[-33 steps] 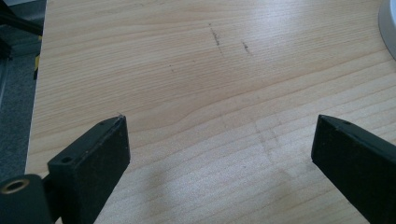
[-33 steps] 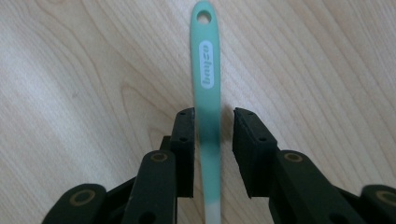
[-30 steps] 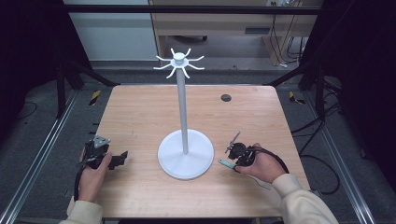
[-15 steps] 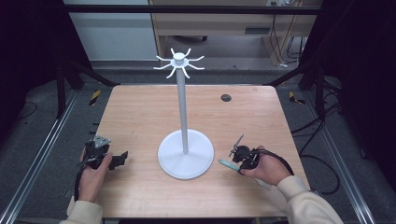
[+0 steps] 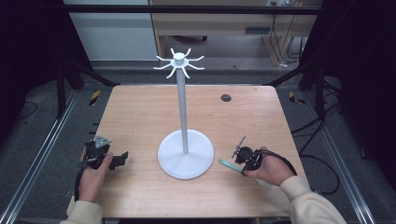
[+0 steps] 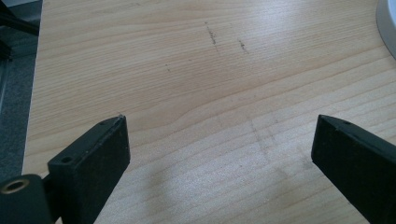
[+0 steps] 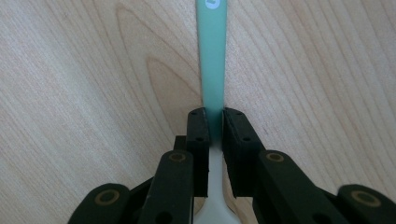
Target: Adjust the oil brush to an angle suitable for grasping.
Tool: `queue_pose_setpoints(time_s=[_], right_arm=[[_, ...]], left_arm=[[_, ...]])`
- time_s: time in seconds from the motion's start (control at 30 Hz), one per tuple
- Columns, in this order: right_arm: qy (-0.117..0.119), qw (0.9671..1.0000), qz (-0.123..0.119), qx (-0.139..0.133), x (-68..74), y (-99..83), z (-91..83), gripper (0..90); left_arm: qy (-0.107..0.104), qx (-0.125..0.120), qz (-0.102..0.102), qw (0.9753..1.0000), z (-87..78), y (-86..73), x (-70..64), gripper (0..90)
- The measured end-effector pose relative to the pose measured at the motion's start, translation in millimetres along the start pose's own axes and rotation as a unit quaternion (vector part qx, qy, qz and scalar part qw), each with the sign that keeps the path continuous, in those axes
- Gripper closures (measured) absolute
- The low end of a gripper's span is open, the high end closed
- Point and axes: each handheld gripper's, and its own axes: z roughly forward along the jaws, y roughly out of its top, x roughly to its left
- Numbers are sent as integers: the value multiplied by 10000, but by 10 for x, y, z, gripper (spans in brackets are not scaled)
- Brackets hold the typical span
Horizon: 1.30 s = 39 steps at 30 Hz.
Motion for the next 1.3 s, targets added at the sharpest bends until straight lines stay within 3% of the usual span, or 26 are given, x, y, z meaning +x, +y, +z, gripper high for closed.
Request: queue_pose_setpoints(time_s=[0.93,1.03,1.3], right_arm=[[225,9997,56,65,-55,-3,25,815],[321,9994,112,-29,-56,-11,8,816],[101,9990,229,-367,-105,-44,-152,818]], left_arm=[[-14,11,40,10000,2,4,-20,39],[-16,3,29,10000,1,4,-19,39],[-10,24,53,10000,9,4,-25,39]])
